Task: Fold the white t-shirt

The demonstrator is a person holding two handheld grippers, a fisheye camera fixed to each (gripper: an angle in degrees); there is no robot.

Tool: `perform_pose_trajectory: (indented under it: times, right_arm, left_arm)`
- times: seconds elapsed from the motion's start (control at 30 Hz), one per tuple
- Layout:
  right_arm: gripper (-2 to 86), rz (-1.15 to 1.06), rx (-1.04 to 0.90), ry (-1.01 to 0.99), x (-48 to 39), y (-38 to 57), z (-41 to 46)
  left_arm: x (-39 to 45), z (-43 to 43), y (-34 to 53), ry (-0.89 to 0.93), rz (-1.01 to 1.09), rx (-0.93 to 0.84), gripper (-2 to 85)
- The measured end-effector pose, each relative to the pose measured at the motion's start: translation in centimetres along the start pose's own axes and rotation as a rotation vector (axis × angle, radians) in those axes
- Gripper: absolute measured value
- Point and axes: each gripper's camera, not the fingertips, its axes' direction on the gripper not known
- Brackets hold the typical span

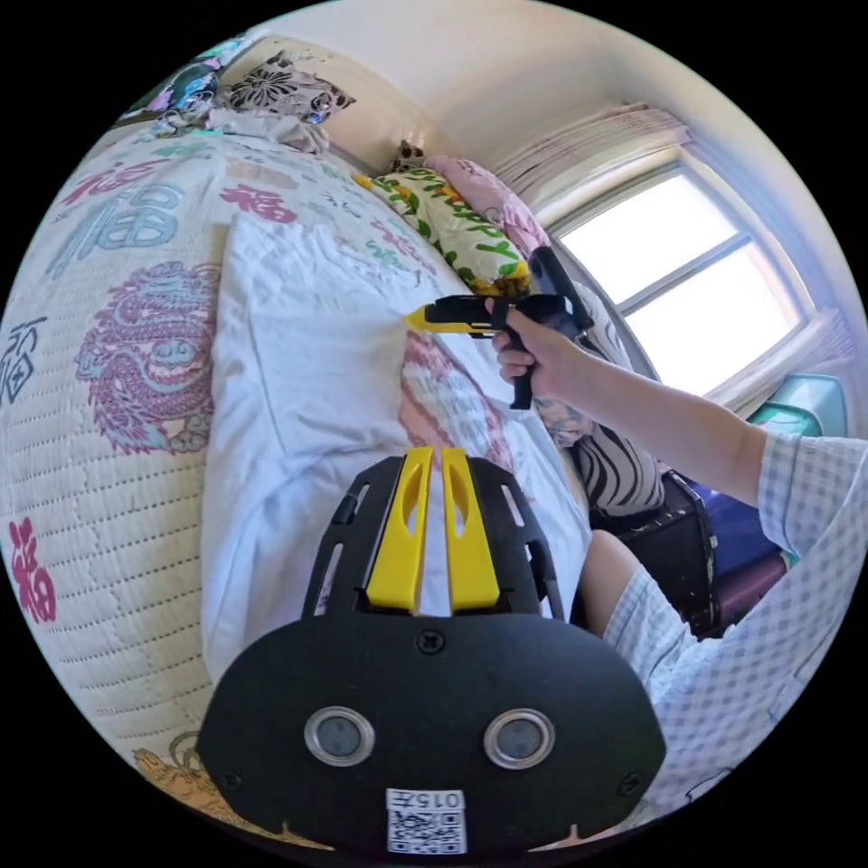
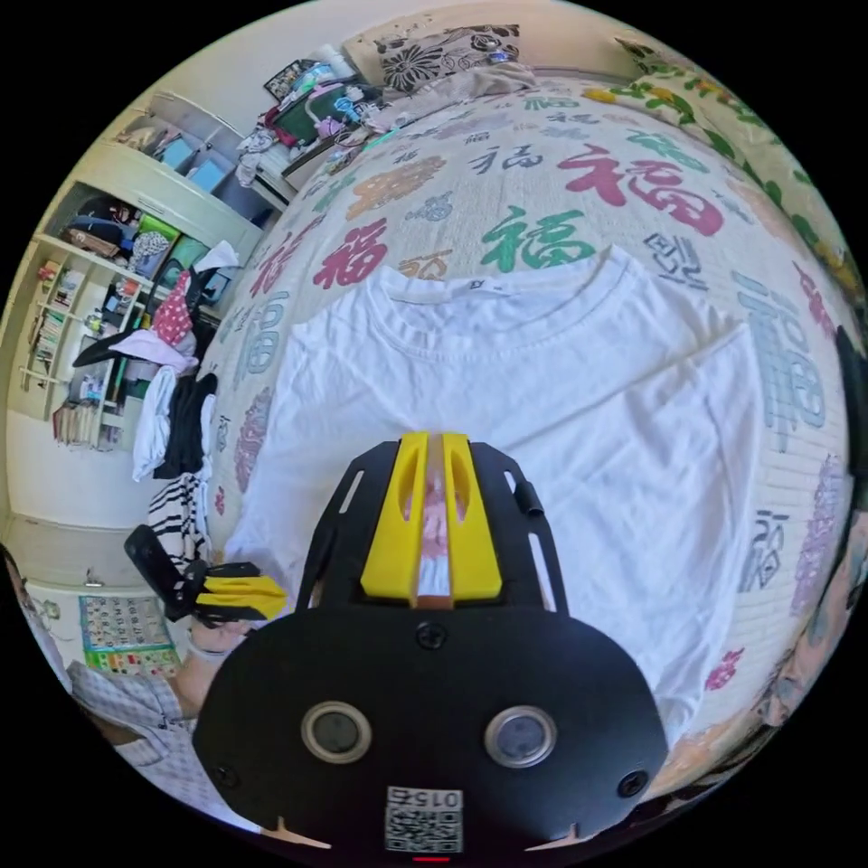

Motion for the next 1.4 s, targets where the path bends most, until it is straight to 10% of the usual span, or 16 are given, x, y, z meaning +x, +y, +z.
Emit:
perform_pose_trajectory:
  times: [0.23, 0.6, 0.97, 1.4]
  right_arm:
    - [4.8, -0.270, 0.035, 0.057, -4.4, 0.9, -2.7]
    - [-0.7, -0.261, -0.063, 0.082, -2.8, 1.7, -4.6]
    - [7.3, -0.301, 0.223, 0.129, 9.1, 1.7, -17.6]
    - [13.6, -0.347, -0.127, 0.258, 13.1, -5.7, -16.1]
  left_arm:
    - [-1.1, 0.5, -1.4, -0.073, -0.044, 0.172, -0.1]
    - [-3.9, 6.9, -4.5, -0.133, -0.089, -0.017, -0.8]
    - [-3.3, 7.8, -5.3, -0.102, 0.024, 0.107, 2.9]
    - [-7.4, 23.3, -34.9, -0.496, 0.146, -0.270, 11.2]
